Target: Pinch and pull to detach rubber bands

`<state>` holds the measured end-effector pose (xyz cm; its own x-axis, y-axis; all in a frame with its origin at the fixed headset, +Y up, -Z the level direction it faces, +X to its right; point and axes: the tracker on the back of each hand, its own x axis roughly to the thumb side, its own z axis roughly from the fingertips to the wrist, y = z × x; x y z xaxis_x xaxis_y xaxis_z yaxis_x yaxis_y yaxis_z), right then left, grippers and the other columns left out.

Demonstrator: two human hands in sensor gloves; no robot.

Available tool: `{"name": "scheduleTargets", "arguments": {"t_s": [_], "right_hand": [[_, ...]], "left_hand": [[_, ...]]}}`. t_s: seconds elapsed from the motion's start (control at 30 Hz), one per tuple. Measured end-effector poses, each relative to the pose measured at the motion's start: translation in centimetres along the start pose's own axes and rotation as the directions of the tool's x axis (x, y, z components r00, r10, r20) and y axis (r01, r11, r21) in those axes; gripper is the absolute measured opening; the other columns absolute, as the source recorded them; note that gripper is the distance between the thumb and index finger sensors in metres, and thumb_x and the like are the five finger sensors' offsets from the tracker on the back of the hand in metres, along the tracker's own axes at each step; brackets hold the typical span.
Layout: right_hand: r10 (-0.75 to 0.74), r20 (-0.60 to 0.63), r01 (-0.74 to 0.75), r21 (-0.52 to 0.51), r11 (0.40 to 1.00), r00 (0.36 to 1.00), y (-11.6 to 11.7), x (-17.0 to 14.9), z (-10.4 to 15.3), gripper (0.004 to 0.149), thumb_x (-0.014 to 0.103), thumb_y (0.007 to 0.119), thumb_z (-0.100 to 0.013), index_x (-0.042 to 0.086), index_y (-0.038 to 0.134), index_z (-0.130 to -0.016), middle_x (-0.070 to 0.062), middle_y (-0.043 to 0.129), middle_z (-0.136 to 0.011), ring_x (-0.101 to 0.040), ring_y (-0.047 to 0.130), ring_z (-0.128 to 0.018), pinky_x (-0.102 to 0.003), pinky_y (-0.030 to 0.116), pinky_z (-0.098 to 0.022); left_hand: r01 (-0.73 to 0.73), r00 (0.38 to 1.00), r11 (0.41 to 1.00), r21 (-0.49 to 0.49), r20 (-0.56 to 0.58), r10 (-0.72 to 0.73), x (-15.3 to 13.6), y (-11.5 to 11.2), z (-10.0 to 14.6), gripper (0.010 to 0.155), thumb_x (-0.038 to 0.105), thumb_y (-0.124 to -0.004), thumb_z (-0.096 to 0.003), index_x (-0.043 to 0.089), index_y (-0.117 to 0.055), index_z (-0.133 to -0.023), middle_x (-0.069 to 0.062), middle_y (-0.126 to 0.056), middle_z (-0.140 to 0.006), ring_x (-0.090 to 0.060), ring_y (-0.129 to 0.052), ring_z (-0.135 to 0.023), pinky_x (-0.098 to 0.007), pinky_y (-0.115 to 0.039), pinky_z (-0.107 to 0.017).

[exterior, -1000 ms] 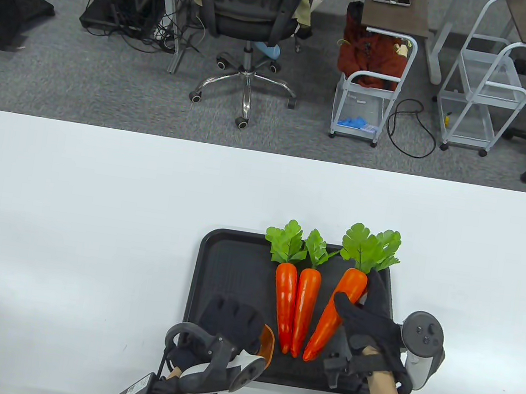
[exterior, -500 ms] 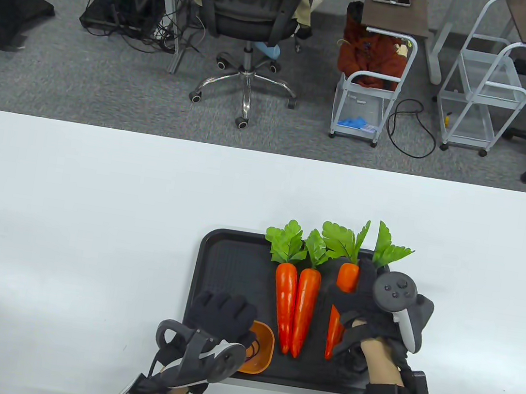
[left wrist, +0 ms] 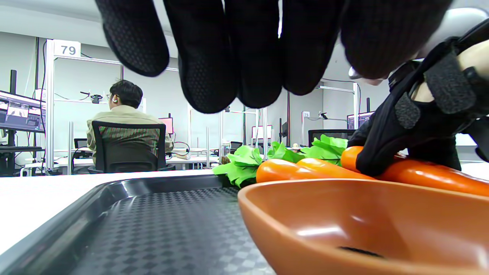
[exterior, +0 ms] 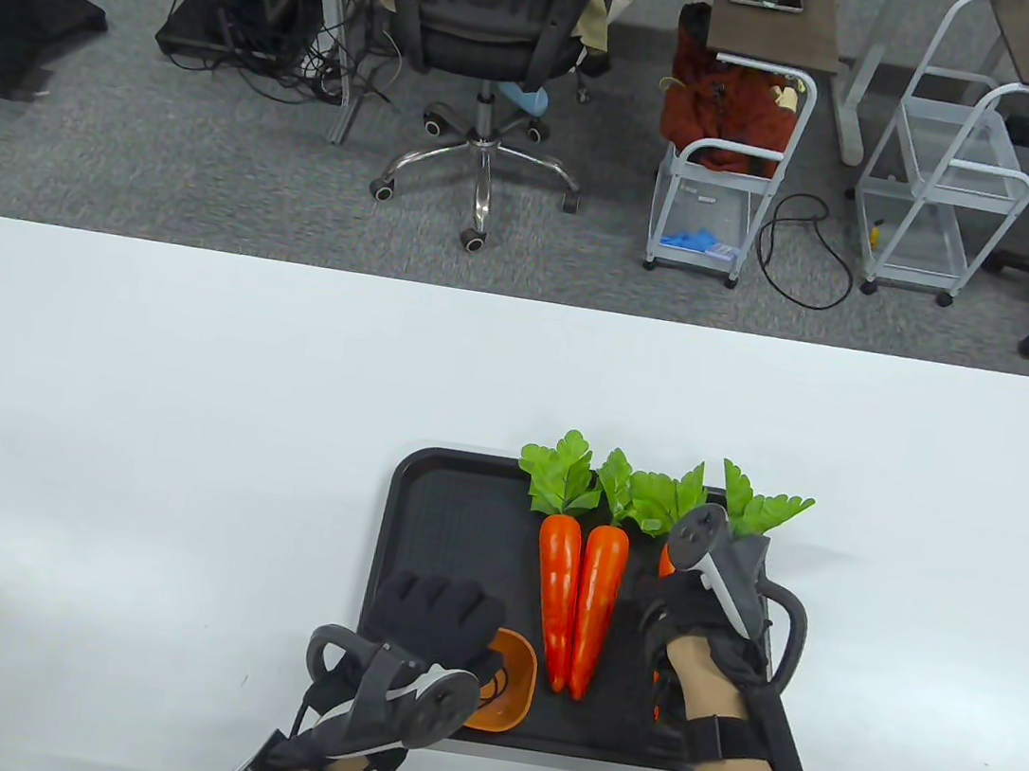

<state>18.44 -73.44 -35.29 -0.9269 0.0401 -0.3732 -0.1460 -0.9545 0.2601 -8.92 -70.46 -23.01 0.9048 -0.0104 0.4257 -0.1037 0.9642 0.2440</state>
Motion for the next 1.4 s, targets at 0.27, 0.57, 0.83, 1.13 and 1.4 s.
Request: {"name": "scheduleTargets", "arguments": {"t_s": [0.27,0.57,0.83,1.13,1.4], "right_hand": [[0.091,0.004,-0.092,0.041,0.995,0.996,0.8,0.8,-0.3,0.089,0.06,0.085,-0.045,0.017,0.039,-0.109,-0.034,0.028,-0.107,-0.062,0.086,-0.066,-0.059,0.082,-0.044],[0.072,0.096,-0.074,0.011,0.997,0.993,0.4,-0.1,1.2,0.09,0.065,0.077,-0.045,0.021,0.034,-0.111,-0.028,0.022,-0.111,-0.072,0.053,-0.088,-0.07,0.062,-0.057],[0.012,0.277,0.022,-0.118,0.993,0.961,0.0,-0.3,4.4,0.086,0.069,0.07,-0.045,0.028,0.037,-0.112,-0.02,0.019,-0.115,-0.068,0.021,-0.096,-0.076,0.039,-0.064],[-0.048,0.444,0.128,-0.152,0.98,0.895,0.9,-0.2,7.0,0.086,0.073,0.066,-0.044,0.03,0.037,-0.112,-0.016,0.018,-0.116,-0.065,0.012,-0.096,-0.076,0.029,-0.063],[-0.072,0.521,0.183,-0.165,0.969,0.85,1.7,-0.6,8.7,0.087,0.073,0.066,-0.044,0.029,0.037,-0.113,-0.017,0.018,-0.116,-0.064,0.012,-0.096,-0.076,0.027,-0.063]], "left_hand": [[-0.006,1.0,1.0,-0.007,-0.006,0.006,0.0,-0.1,-0.2,0.053,0.059,-0.071,-0.0459,0.039,-0.082,-0.093,0.004,-0.095,-0.1,-0.025,-0.099,-0.086,-0.059,-0.076,-0.069],[-0.007,1.0,0.999,-0.044,-0.027,0.006,-0.1,-0.4,-0.3,0.055,0.061,-0.07,-0.0459,0.04,-0.079,-0.096,0.002,-0.089,-0.108,-0.03,-0.092,-0.094,-0.064,-0.071,-0.071],[-0.036,0.997,0.992,-0.123,-0.067,0.028,0.0,-1.0,-0.6,0.062,0.064,-0.066,-0.0467,0.041,-0.071,-0.104,-0.002,-0.074,-0.122,-0.04,-0.075,-0.11,-0.073,-0.055,-0.075],[-0.07,0.991,0.982,-0.173,-0.122,0.05,0.1,-1.5,-0.9,0.065,0.064,-0.064,-0.0474,0.039,-0.066,-0.108,-0.003,-0.067,-0.126,-0.044,-0.065,-0.115,-0.073,-0.047,-0.076],[-0.069,0.988,0.984,-0.166,-0.148,0.045,-0.1,-1.7,-1.0,0.065,0.064,-0.064,-0.0477,0.039,-0.065,-0.108,-0.003,-0.066,-0.126,-0.044,-0.065,-0.115,-0.073,-0.047,-0.076]]}}
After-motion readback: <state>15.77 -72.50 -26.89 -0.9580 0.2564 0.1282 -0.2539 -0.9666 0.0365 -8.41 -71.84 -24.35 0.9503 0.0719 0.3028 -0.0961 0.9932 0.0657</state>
